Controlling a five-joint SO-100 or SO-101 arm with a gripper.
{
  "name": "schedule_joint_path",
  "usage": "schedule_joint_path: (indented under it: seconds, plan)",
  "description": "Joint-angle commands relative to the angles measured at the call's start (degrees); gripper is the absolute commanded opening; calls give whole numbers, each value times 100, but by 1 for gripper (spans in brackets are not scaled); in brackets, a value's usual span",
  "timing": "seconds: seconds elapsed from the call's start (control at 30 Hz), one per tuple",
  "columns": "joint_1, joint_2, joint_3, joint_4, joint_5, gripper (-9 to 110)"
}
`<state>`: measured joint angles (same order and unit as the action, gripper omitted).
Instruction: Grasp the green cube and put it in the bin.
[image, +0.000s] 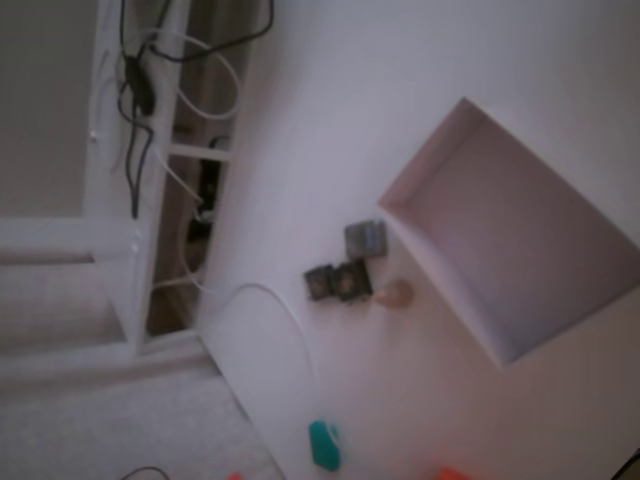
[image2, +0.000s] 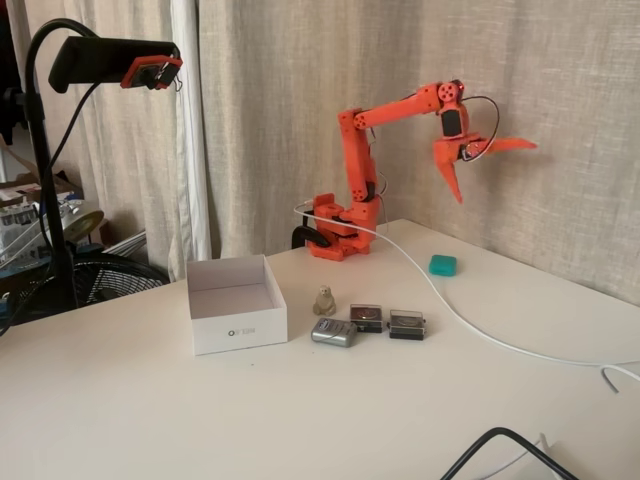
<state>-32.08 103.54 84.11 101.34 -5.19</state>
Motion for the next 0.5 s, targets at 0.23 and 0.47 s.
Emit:
schedule_joint_path:
  seconds: [0.23, 0.47]
  plan:
    - [-79, -457, 325, 202, 35, 62]
    - [79, -501, 1011, 114, 35, 62]
